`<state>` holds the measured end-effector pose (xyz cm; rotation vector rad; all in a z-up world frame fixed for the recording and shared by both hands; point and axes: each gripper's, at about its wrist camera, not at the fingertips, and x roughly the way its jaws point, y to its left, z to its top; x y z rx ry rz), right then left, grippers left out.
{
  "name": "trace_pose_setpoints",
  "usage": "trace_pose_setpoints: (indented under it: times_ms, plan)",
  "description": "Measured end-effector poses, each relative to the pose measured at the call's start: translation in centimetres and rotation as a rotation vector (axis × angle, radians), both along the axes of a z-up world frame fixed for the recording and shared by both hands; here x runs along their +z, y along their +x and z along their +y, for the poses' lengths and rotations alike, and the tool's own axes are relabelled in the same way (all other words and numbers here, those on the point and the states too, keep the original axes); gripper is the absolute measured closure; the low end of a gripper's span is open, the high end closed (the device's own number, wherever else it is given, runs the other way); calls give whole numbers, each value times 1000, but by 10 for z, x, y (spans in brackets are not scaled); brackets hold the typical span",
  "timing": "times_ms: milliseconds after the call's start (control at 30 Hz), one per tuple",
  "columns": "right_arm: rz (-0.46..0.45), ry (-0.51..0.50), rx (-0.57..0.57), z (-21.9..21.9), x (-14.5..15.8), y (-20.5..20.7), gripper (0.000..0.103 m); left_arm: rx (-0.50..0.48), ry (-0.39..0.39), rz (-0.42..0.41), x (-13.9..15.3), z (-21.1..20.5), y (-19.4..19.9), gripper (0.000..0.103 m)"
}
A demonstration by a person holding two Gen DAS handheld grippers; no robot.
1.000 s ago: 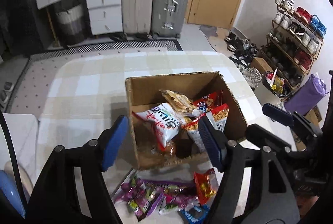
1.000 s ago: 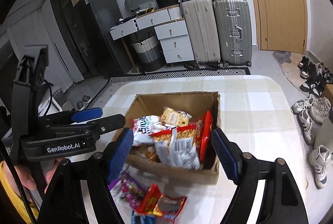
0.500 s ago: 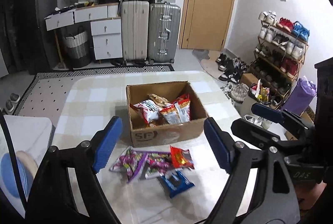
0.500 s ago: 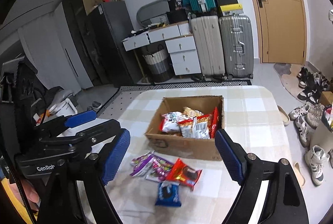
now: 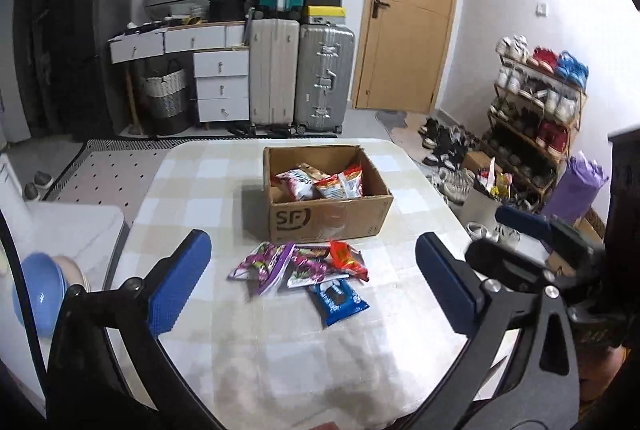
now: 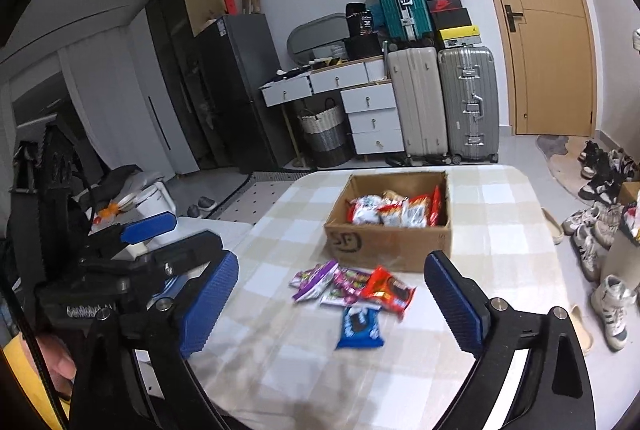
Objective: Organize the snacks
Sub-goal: 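Withdraw both tools from the box back toward the remaining snacks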
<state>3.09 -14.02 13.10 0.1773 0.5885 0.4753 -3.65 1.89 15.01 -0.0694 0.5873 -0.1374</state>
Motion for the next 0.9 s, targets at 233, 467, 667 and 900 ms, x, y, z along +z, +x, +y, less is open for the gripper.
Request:
trace_pose_setpoints:
  times_ms: [233, 467, 667, 900]
  plan:
    - [-1, -36, -21, 8, -70, -16, 5, 18, -25, -8, -60, 16, -16, 1]
    - [28, -97, -16, 9, -115, 10, 5, 62, -62, 85, -128, 35, 35, 1]
    - [64, -103, -12, 11, -139, 51, 5, 64, -37, 148, -166, 37, 90, 1]
    - [179, -65, 17, 17, -173, 80, 5, 67, -16, 179, -182, 39, 127, 1]
